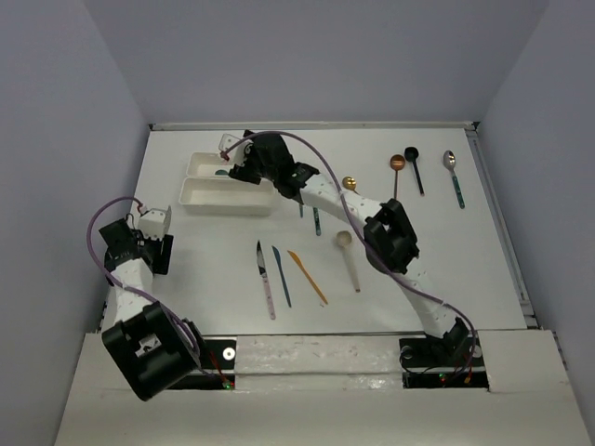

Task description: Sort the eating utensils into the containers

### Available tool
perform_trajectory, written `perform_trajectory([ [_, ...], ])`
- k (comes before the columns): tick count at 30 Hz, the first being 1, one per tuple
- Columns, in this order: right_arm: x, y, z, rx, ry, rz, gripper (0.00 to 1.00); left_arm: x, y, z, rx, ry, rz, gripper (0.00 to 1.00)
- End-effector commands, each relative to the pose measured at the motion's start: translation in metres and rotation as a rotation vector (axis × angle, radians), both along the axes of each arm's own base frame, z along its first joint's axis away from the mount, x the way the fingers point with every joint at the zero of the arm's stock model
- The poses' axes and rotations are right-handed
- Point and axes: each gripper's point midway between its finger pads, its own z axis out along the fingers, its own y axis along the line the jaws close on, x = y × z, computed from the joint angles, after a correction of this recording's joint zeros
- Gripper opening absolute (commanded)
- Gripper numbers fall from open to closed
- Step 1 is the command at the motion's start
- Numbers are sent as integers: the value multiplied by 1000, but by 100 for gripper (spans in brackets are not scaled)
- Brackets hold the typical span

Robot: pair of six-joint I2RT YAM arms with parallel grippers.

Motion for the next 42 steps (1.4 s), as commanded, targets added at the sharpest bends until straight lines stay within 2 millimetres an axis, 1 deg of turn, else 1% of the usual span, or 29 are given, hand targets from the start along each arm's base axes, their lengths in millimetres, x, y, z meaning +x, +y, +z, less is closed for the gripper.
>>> perform_trajectory([
  [1, -33, 1, 90, 223, 4, 35, 85, 8, 8, 5, -17, -3, -24, 75],
  [2, -39, -3, 95, 238, 15, 39, 87, 10, 10, 3, -23, 3, -21, 76],
  [3, -42, -3, 101, 262, 17, 44, 87, 15, 12, 6, -25, -5, -19, 76],
  [6, -51, -9, 108, 315, 66, 28, 88, 23, 10, 6, -64, -11, -17, 75],
  [7, -52, -11, 109, 345, 91, 6, 88, 28, 12, 10, -68, -19, -17, 74],
  [8, -53, -13, 111, 359, 102, -3, 88, 30, 11, 4, -88, -2, -19, 72],
  [9, -57, -17, 112, 366, 113, -6, 88, 32, 12, 4, -92, 3, -21, 71],
  [10, -65, -13, 111, 371, 128, 12, 88, 33, 12, 2, -95, 10, -22, 69],
  [12, -71, -16, 107, 357, 139, 24, 88, 33, 16, -7, -92, 39, -10, 67],
  [13, -77, -12, 104, 348, 142, 34, 88, 33, 18, -9, -88, 47, -6, 66],
  [14, -77, -14, 103, 343, 141, 30, 88, 30, 19, -16, -95, 71, -1, 65],
  [16, -86, -11, 100, 327, 140, 32, 88, 28, 19, -25, -102, 104, 0, 58],
  [18, -86, -13, 101, 322, 134, 28, 88, 27, 19, -30, -112, 119, -2, 57],
  [21, -96, -7, 101, 310, 125, 39, 88, 28, 15, -36, -136, 136, -14, 57],
  [22, -95, -8, 99, 305, 122, 32, 88, 31, 14, -37, -139, 137, -20, 57],
  [23, -100, -4, 99, 301, 124, 41, 87, 31, 14, -42, -149, 151, -20, 55],
  [24, -99, -5, 98, 298, 120, 36, 87, 33, 15, -43, -148, 154, -20, 52],
  [25, -99, -6, 98, 296, 117, 32, 87, 32, 14, -50, -163, 176, -16, 44],
  [28, -105, -2, 94, 279, 112, 31, 87, 33, 16, -57, -170, 195, -8, 29],
  [29, -105, -3, 95, 277, 109, 27, 87, 32, 15, -61, -176, 209, -6, 18],
  [30, -105, -4, 94, 274, 107, 23, 87, 32, 16, -63, -173, 208, -4, 12],
  [31, -109, -2, 94, 271, 107, 28, 87, 29, 17, -66, -166, 214, 2, 4],
  [32, -109, -3, 92, 269, 108, 26, 87, 30, 19, -66, -159, 205, 10, 0],
  [33, -110, -4, 92, 268, 110, 26, 87, 28, 18, -68, -161, 210, 12, 0],
  [35, -110, -4, 90, 268, 114, 24, 87, 27, 17, -67, -161, 203, 15, 0],
  [37, -115, -1, 90, 274, 121, 28, 87, 27, 16, -66, -165, 193, 17, 0],
  [39, -116, -1, 91, 283, 131, 26, 87, 30, 18, -57, -153, 155, 27, 0],
  [40, -122, 3, 91, 297, 144, 37, 87, 31, 19, -52, -170, 122, 43, 0],
  [42, -126, 4, 94, 315, 163, 48, 87, 40, 23, -28, -167, 13, 54, 0],
])
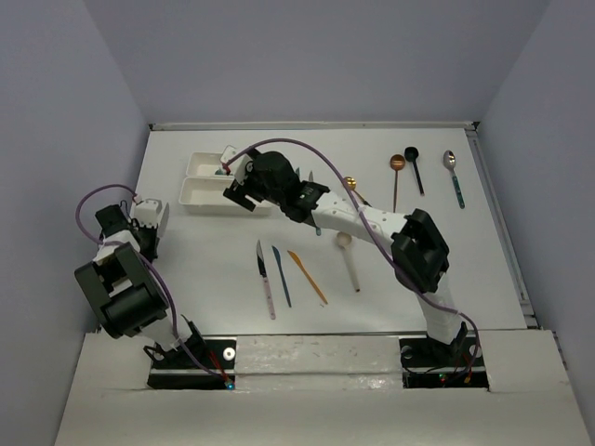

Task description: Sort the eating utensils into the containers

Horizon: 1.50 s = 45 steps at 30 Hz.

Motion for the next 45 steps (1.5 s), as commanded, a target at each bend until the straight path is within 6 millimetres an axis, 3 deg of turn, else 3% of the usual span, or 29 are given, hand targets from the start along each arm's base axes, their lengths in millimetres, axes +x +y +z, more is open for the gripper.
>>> perform_trajectory([
  [1, -19, 6, 56, 138, -24, 28, 86, -8, 4, 22, -23, -101, 77, 0],
  [5, -30, 12, 58, 182, 27, 71, 85, -3, 1, 53, -9, -204, 100, 0],
  [12, -36, 13, 60, 244, 92, 60, 85, 0, -5, 74, -26, -261, 96, 0],
  [16, -65, 31, 78, 374, 250, 173, 86, 7, -24, 116, -83, -400, 40, 0],
  [20, -85, 53, 116, 535, 402, 270, 90, 8, -45, 185, -77, -593, -17, 0],
  [23, -96, 70, 130, 631, 488, 346, 95, 7, -58, 223, -78, -682, -61, 0],
  [24, -95, 73, 143, 677, 472, 370, 95, 7, -63, 228, -94, -688, -80, 0],
  [31, -100, 98, 172, 883, 522, 397, 77, 5, -96, 261, -187, -739, -202, 0],
  [34, -93, 93, 175, 936, 513, 356, 72, 6, -114, 269, -216, -746, -261, 0],
  [35, -94, 84, 189, 969, 495, 345, 72, 7, -119, 276, -213, -755, -277, 0],
  [36, -88, 78, 178, 996, 487, 290, 72, 12, -129, 277, -223, -746, -300, 0],
  [37, -91, 63, 196, 1035, 460, 280, 72, 14, -135, 287, -224, -758, -308, 0],
  [38, -85, 56, 171, 1026, 472, 204, 72, 19, -139, 287, -238, -747, -315, 0],
  [43, -82, 6, 168, 1086, 424, 41, 72, 31, -173, 304, -309, -735, -384, 0],
  [44, -83, -6, 176, 1104, 406, 22, 72, 33, -179, 303, -328, -723, -385, 0],
  [45, -84, -9, 165, 1090, 412, 6, 72, 35, -190, 303, -337, -718, -411, 0],
])
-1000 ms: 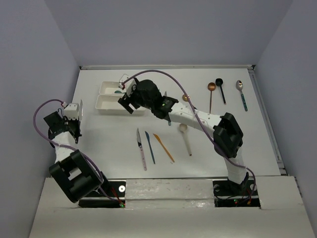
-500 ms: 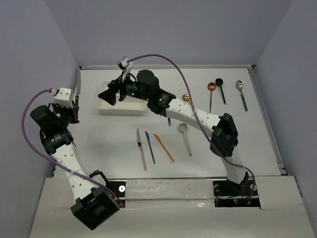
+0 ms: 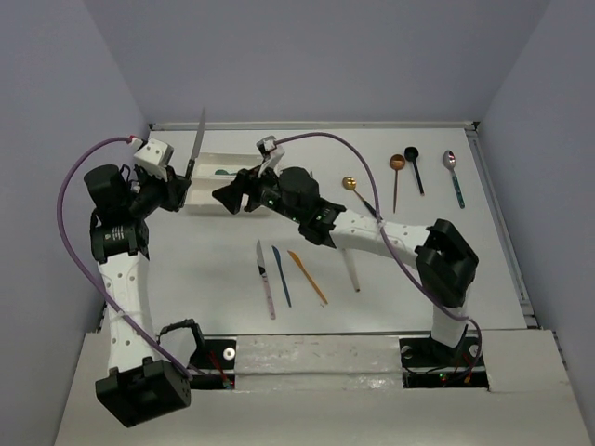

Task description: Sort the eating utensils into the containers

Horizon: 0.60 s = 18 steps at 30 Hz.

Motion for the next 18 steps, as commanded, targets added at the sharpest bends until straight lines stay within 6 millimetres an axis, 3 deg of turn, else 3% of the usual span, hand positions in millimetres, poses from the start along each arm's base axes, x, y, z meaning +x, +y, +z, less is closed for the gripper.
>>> perform_trajectory([
  [1, 0, -47, 87, 209, -113, -156, 72, 7, -28, 22, -39, -23, -52, 0],
  [8, -17, -34, 90, 221, -164, -37, 70, 12, -44, 20, -38, -25, -46, 0],
  [14, 7, -23, 71, 225, -52, -113, 65, 6, -46, 24, -54, -56, -41, 0],
  [18, 11, -18, 70, 251, -32, -118, 63, 5, -46, 24, -58, -68, -39, 0],
])
